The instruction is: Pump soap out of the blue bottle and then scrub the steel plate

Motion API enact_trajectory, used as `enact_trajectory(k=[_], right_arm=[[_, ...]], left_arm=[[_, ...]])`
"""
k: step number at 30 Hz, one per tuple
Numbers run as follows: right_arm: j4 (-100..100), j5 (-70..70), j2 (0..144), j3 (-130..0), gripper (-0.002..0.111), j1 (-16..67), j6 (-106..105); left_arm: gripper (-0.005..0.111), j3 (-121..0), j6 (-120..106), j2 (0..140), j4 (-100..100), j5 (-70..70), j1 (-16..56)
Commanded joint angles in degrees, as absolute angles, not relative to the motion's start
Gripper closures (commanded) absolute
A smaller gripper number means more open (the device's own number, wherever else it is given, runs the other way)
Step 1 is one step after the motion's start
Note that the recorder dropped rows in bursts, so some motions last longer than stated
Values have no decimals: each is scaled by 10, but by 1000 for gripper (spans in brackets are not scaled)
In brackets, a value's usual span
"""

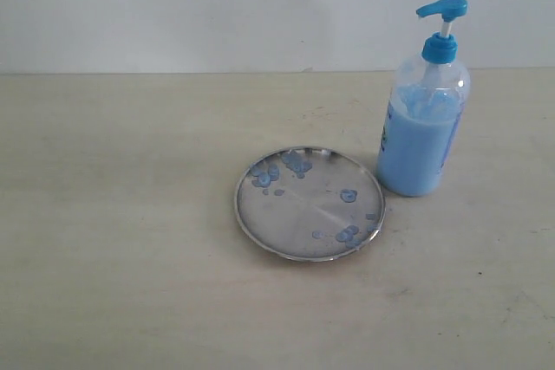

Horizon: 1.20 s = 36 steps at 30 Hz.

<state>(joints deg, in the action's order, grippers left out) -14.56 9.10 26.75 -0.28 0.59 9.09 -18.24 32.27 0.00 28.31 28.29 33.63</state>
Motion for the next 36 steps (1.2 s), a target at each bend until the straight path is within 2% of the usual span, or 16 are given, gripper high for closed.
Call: enact_trajectory(k=[1,7,16,20,22,25,30,36], right_arm=[[-146,91,270,0,103,6,85],[-146,91,268,0,103,25,85],[-146,74,134,0,103,34,85],[-87,-34,93,0,103,34,85],[17,-149,77,0,103,34,85],[85,-172,64,0,103,33,170],[97,-182,62,0,103,33,192],[97,-184,62,0,103,33,192]], left_arm=[[102,-185,328,0,281,277,338],[102,-184,328,0,277,292,338],[102,-184,328,0,277,330,338],[102,-184,330,0,267,333,338],[102,-184,343,0,257,348,338],[102,-193,360,19,253,361,338],[102,-227,360,113,246,371,338],[102,-351,328,366,252,296,338]])
